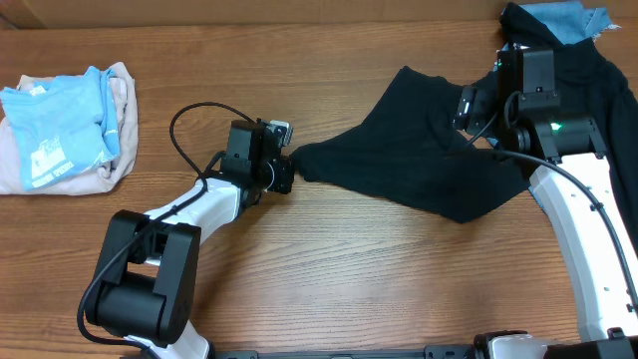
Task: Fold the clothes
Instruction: 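Grasp the t-shirt's left edge with the left gripper and pull it left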
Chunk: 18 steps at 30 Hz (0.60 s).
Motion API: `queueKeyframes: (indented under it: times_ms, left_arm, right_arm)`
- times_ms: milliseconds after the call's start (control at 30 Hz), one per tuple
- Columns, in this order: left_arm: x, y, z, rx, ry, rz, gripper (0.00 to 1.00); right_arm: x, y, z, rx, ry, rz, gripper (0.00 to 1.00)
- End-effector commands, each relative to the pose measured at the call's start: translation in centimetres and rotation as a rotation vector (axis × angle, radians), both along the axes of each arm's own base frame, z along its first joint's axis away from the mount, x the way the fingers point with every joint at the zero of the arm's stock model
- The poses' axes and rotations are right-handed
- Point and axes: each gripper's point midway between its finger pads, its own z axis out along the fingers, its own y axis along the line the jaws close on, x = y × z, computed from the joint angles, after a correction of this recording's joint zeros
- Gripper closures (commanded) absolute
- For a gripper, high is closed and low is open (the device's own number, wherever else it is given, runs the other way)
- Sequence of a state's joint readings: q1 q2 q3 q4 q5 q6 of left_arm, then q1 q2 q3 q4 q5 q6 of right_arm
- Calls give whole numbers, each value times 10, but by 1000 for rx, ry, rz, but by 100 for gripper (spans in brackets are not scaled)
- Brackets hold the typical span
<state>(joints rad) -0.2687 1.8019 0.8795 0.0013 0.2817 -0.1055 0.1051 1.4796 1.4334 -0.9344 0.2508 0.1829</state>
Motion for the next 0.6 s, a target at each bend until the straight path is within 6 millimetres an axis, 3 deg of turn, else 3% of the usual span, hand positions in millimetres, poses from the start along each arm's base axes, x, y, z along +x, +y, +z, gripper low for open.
queueKeyframes:
  times_ms: [0,67,133,300,400,467,500,567]
  left_arm:
    - [11,-4,17,-36,-32,13,96]
    - [23,4,38,-46,-84,38,96]
    - [45,24,75,-28,-172,111,96]
    - [99,100,193,12,-422,332,96]
    - [116,141,239,-2,-472,438,92]
    - [118,163,250,-28,-444,506,14]
    - [117,167,249,-40,-416,517,0]
    - [107,166,236,-50,-338,506,0]
  right_arm:
    - [2,-1,15,9,-42,-5,9]
    - [2,-1,15,9,-42,-5,9]
    - [2,-1,15,8,-42,-5,9]
    - [2,0,15,9,-41,-4,9]
    - [2,0,14,9,-41,-4,9]
    - [2,1,14,13,-40,-1,9]
    - [2,1,14,15,-40,0,9]
    - [2,1,14,14,-39,0,9]
